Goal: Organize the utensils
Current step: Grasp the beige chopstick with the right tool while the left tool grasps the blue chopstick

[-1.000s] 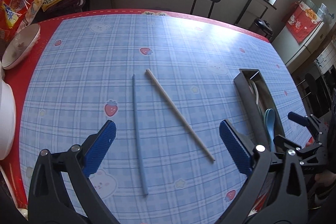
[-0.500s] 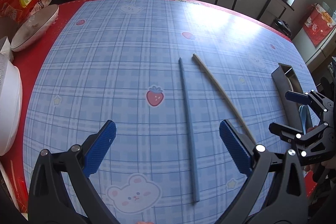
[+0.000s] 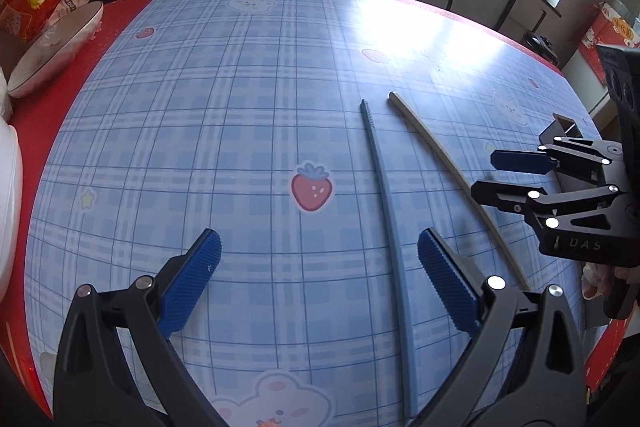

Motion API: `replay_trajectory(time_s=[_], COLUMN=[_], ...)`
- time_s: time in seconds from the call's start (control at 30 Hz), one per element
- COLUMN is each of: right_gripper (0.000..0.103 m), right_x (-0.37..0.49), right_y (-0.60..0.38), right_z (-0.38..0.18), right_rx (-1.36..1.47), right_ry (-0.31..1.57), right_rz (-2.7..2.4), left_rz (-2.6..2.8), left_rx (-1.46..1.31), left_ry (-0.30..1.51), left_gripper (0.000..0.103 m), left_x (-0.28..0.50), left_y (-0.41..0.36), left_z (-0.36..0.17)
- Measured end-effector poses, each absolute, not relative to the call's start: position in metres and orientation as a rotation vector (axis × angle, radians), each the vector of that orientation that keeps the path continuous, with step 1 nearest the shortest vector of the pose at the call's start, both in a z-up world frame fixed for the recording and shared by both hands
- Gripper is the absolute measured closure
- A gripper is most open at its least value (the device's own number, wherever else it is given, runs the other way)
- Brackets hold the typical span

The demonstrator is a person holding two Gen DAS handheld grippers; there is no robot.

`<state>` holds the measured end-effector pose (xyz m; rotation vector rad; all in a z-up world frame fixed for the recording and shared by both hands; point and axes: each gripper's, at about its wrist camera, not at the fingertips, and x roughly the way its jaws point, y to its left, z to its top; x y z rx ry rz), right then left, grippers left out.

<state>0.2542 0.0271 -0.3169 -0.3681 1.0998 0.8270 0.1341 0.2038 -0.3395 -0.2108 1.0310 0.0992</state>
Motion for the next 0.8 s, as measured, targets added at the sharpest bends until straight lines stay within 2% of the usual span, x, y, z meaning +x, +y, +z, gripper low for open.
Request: replay_trajectory(time_s=[0.27, 0.53, 0.57, 0.8], right_gripper=[0.085, 0.096, 0.096, 0.096], right_x=[0.250, 0.246, 0.246, 0.245], right_y=[0.036, 0.034, 0.034, 0.029], right_z=[-0.321, -0.323, -0.323, -0.323], right_rx=[-0.384, -0.392, -0.386, -0.375], right_ry=[1.087, 1.068, 1.068, 1.060], right_rz=[0.860, 0.858, 0.859, 0.858], left_rz=[0.057, 0.020, 0.017, 0.044], left_rx=[-0.178, -0.210, -0.221, -0.216], left_ry=[1.043, 1.027, 1.027, 1.038], left_gripper=[0.006, 0.007, 0.010, 0.049], left_x=[0.141, 0.144, 0.144, 0.146], left_y=[0.189, 0.181, 0.182, 0.183], left_z=[-0.346, -0.343, -0.343, -0.341])
